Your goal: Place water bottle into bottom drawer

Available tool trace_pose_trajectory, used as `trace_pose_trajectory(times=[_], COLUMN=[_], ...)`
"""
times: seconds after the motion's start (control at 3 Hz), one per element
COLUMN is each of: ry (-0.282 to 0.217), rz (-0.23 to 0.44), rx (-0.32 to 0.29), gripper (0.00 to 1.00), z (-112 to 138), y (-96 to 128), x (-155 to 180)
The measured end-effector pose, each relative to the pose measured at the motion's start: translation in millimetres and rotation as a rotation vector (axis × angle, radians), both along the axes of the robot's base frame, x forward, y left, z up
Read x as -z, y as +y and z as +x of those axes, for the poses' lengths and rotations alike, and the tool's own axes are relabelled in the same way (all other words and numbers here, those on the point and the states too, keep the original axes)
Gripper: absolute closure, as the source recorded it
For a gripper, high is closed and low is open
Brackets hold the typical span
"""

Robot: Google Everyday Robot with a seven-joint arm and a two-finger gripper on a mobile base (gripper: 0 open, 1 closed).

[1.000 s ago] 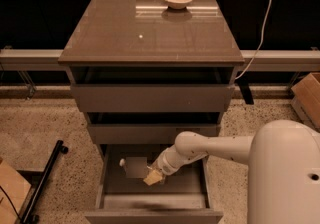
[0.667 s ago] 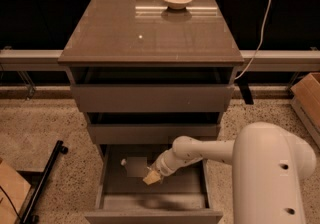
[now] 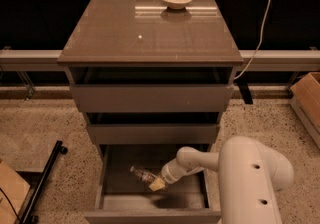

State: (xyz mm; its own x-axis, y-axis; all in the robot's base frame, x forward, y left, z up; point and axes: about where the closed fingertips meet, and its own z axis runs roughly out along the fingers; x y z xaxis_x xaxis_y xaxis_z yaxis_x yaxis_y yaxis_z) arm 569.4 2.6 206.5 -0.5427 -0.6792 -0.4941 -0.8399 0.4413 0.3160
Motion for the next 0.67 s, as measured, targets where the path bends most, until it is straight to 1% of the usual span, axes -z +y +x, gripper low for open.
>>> trace_pose_trajectory(times=[0.33,0.67], ry=[0.054,0.081], rz=[0.004,-0.002], rx=[0.047,0.062], gripper=[0.82,0.59], z=[0.5,-0.1], y=[-9.9,-11.5], x=[46.0,70.2])
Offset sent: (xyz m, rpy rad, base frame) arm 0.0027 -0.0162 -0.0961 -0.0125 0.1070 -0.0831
